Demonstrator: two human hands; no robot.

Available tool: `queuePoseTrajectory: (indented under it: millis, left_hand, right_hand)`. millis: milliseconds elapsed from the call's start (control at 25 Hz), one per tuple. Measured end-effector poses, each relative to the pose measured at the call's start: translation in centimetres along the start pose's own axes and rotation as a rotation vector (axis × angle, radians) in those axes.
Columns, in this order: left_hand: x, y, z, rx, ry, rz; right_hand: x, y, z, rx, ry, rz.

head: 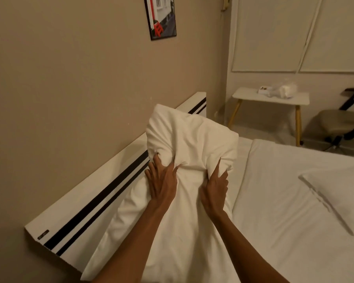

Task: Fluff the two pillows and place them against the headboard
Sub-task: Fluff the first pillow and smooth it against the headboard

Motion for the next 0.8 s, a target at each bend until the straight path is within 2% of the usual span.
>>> queuePoseTrajectory:
  millis: [240,400,800]
  left_hand:
    - [3.5,-3.8,-6.6,0.043,-0.103,-0.174]
    - [6.6,-5.9,-13.7,0.151,-0.162,-0.275]
    - [12.6,-7.4,-30.8,0.297,-0.21,-0.446]
  right_hand:
    - [-1.5,-1.0,-8.7,0.016,-0.165,-0.154]
    - [-3.6,-2.0,-16.8,0.039,-0.252,-0.253]
    - [-10.4,-3.5,-35.2,0.036,-0.315,-0.422]
Point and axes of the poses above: each hand's wrist, its own y-axis away from the middle knuckle, its own z-axis out of the back of the hand, x = y × z, the point moved 1 cm from there along -y, towards the middle knuckle, and after that the axes turned 1 degree about y, right-handed, at the moved point
